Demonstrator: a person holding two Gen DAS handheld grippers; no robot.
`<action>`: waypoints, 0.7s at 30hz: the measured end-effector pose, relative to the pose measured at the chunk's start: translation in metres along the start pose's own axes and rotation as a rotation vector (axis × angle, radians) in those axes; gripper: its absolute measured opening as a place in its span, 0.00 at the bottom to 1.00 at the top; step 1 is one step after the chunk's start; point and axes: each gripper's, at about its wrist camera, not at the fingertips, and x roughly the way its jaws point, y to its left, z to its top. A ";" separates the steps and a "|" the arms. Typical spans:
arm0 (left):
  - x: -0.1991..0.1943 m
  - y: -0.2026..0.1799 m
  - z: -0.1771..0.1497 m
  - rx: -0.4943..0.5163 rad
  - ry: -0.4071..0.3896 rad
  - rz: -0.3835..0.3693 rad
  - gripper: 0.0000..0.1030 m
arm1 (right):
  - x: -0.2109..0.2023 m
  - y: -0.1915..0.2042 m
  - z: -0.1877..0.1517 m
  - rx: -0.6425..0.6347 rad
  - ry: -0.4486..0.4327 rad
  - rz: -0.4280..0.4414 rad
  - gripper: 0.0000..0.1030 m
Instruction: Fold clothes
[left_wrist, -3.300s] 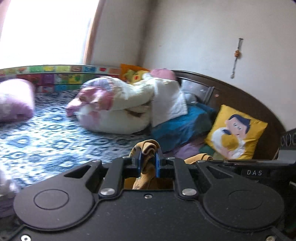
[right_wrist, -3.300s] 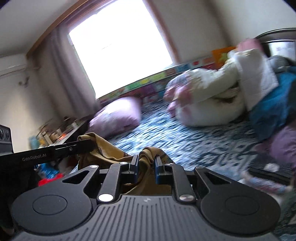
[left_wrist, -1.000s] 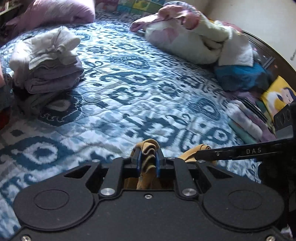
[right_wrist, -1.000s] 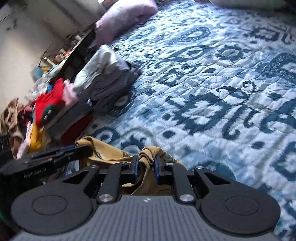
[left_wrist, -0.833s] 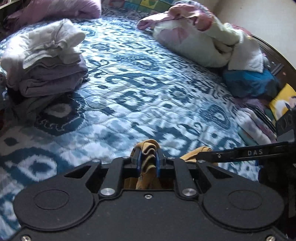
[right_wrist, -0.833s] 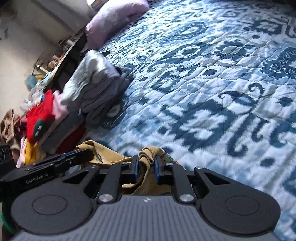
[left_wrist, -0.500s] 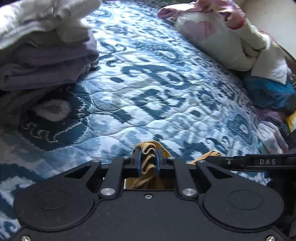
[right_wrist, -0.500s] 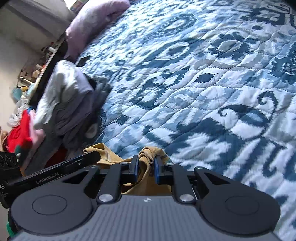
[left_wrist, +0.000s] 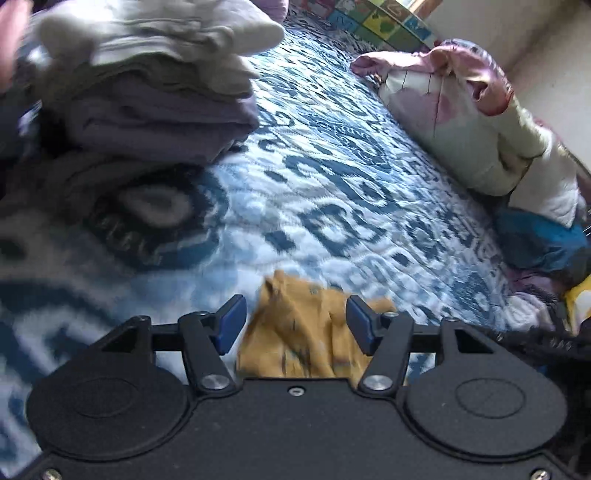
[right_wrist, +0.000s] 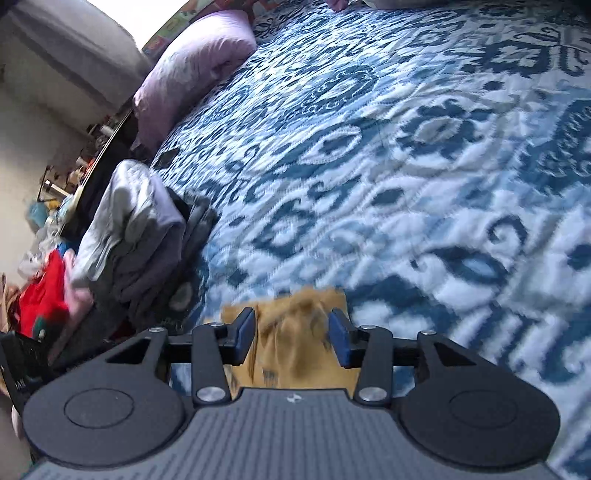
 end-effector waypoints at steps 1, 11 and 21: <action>-0.009 0.001 -0.010 -0.011 0.008 0.001 0.58 | -0.007 -0.002 -0.008 -0.002 0.006 0.005 0.45; -0.082 0.015 -0.133 -0.108 0.069 -0.016 0.58 | -0.068 -0.048 -0.118 0.089 0.068 0.115 0.52; -0.100 0.030 -0.196 -0.188 0.048 -0.033 0.58 | -0.079 -0.078 -0.208 0.213 0.038 0.261 0.58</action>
